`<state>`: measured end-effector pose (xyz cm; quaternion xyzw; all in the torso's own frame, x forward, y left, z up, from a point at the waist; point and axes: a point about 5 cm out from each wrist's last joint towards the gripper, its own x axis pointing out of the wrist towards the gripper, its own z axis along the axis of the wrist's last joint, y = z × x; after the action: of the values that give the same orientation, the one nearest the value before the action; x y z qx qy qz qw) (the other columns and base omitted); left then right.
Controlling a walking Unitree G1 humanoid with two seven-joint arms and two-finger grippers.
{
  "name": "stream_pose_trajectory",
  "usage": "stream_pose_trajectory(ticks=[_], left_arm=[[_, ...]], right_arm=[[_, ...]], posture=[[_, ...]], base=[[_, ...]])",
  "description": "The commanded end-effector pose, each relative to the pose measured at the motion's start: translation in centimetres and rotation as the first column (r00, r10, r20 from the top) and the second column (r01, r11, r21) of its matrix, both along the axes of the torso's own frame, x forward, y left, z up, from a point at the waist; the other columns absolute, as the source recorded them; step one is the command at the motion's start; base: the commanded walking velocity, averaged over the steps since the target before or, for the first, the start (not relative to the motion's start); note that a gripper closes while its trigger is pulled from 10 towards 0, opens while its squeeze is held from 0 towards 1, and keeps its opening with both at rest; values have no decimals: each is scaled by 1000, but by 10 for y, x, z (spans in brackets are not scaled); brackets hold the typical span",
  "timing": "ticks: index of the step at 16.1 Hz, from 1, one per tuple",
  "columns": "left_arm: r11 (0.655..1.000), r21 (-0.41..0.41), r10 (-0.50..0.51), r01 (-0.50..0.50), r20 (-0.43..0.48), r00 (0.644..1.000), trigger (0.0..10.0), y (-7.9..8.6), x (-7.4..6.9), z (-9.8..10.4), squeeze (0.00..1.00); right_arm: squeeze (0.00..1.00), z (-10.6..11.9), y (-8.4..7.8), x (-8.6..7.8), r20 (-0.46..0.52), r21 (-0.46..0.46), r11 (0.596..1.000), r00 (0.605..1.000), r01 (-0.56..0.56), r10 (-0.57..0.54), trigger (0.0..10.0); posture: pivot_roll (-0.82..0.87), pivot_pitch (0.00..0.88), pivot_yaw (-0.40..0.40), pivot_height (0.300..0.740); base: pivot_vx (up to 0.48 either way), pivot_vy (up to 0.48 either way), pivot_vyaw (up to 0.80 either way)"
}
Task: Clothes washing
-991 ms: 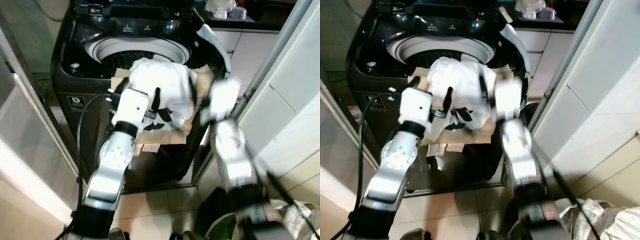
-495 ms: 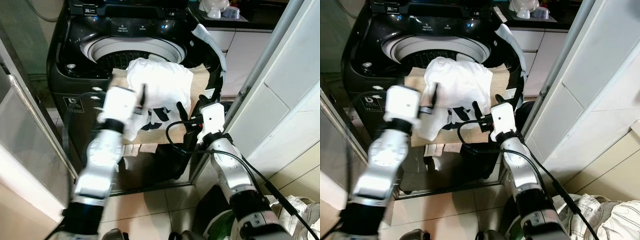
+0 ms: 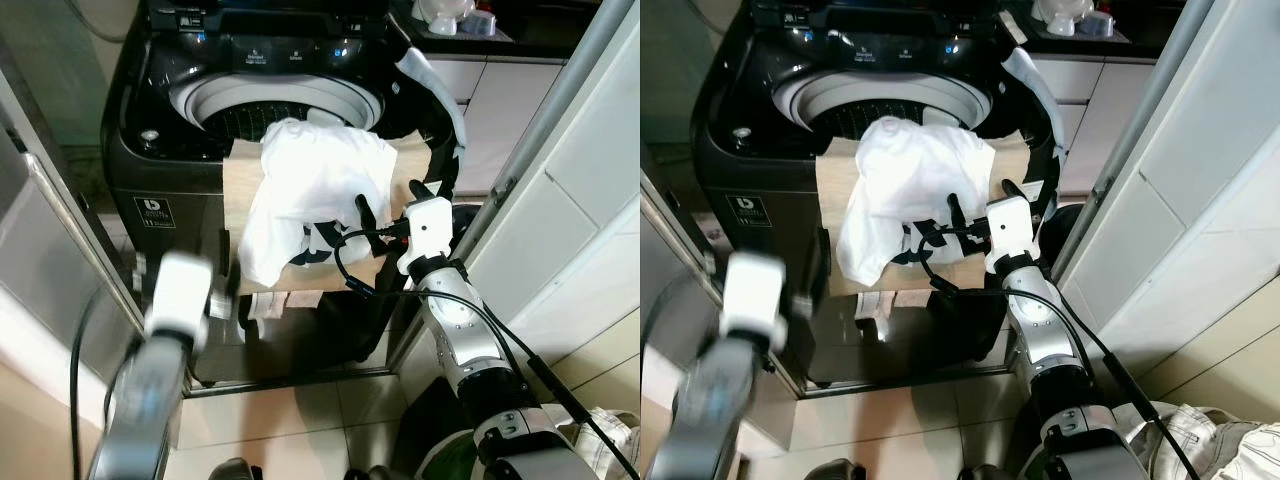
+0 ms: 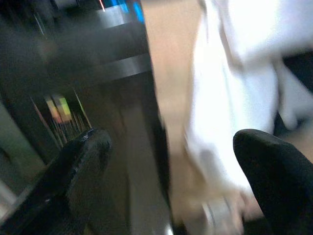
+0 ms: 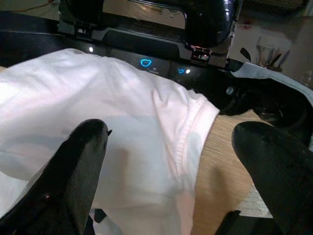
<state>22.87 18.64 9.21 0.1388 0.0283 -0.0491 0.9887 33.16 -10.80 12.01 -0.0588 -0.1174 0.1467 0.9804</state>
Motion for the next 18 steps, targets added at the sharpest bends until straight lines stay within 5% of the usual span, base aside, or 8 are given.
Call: stream_pose_trajectory(ticks=[1, 4, 8, 9, 18], left_arm=[[999, -24, -35, 34, -32, 999, 10000, -3, -10, -4, 0], [999, -34, -29, 29, -12, 1000, 10000, -4, -10, 2, 0], [998, -25, -62, 63, 13, 998, 10000, -11, -16, 10, 0], [998, -24, -60, 61, 21, 998, 10000, -12, -19, 14, 0], [1000, -17, 0, 0, 22, 1000, 10000, -12, -38, 25, 0]], right_arm=[[1000, -5, -4, 3, -37, 39, 999, 999, 32, -31, 10000], [1000, -13, 9, 10, -158, 163, 987, 987, 8, 19, 10000], [1000, -3, 39, 27, -193, 134, 990, 978, -53, 78, 10000], [0, -1, 47, 33, -239, 104, 994, 969, -45, 69, 10000], [0, -10, 72, 33, -382, 34, 998, 922, -60, 68, 10000]], posture=[[43, 0, -40, 740], [66, 0, -40, 740], [96, 0, -30, 740], [126, 0, -36, 740], [186, 55, -80, 740]], base=[[0, 0, 0], [0, 0, 0], [0, 0, 0], [0, 0, 0], [0, 0, 0]])
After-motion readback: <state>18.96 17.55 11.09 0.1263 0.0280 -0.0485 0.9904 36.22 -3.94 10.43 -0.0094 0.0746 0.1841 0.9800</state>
